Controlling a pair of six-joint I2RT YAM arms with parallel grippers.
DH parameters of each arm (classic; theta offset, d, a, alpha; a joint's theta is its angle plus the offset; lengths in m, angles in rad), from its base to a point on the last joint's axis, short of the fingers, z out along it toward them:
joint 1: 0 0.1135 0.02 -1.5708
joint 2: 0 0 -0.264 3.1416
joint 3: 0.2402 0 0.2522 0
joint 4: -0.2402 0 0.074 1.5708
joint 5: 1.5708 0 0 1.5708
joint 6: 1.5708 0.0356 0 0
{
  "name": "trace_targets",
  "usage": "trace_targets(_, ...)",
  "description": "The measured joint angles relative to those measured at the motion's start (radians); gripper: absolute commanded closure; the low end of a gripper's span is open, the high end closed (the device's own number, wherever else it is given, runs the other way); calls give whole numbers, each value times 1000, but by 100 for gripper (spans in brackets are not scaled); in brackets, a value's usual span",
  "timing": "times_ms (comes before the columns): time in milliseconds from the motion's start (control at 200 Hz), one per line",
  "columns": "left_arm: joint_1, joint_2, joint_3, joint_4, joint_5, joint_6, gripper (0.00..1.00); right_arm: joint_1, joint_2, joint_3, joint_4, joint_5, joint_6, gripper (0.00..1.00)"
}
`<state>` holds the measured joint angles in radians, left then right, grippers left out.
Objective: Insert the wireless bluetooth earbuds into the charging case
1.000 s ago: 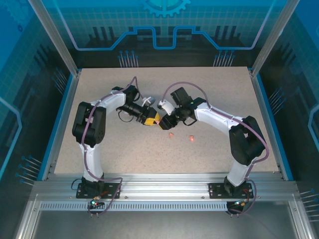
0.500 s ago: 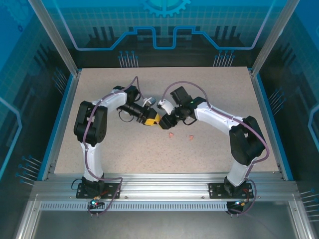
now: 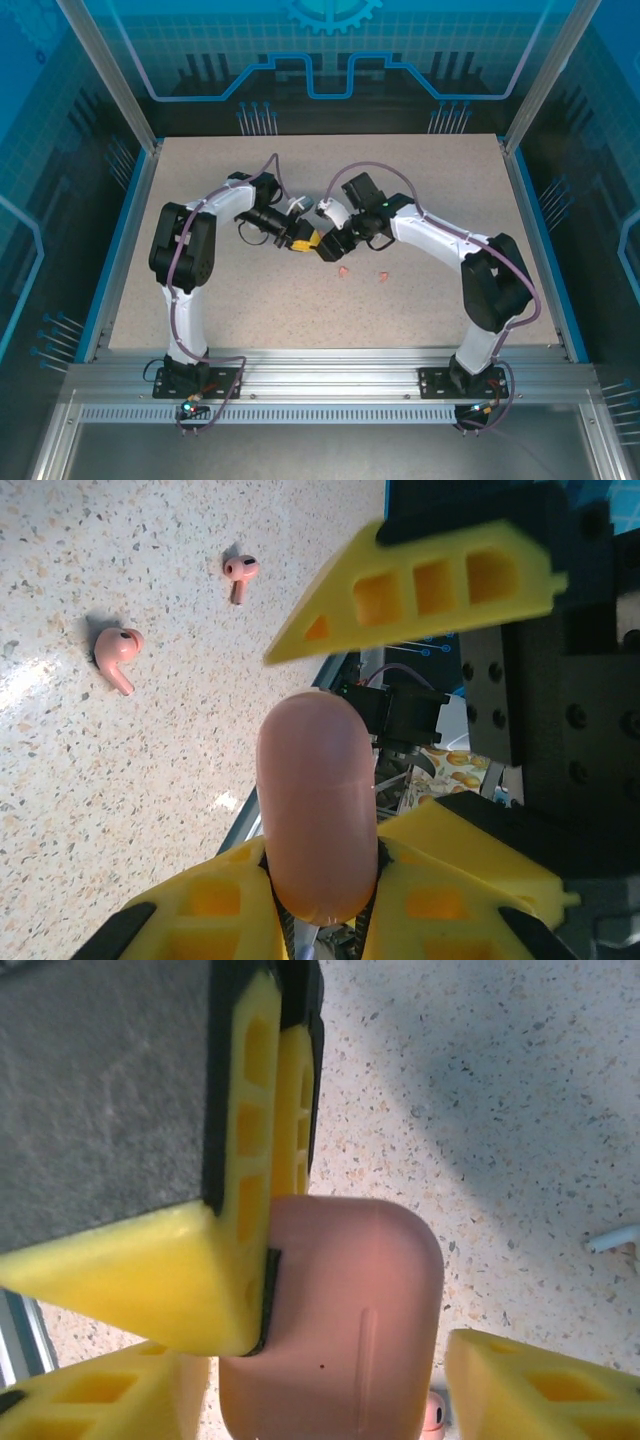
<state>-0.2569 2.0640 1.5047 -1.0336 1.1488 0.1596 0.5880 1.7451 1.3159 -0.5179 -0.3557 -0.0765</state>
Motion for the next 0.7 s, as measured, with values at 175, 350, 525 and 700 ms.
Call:
trace_targets(175,-2,0,-17,65,-3,-27,100,-88,-144,-32,26,-23,87,25)
trace_targets(350,-2,-51,-122,230,-48,-108,100,-155,-255,-32,40,35,241,25)
trace_targets(525,-3,-250,-309,546,-156,-274,100,-157,-261,-62,40,79,360,25)
trace_targets(700,-3,-425,-495,932,-301,-425,100,-157,-260,-90,36,103,421,24)
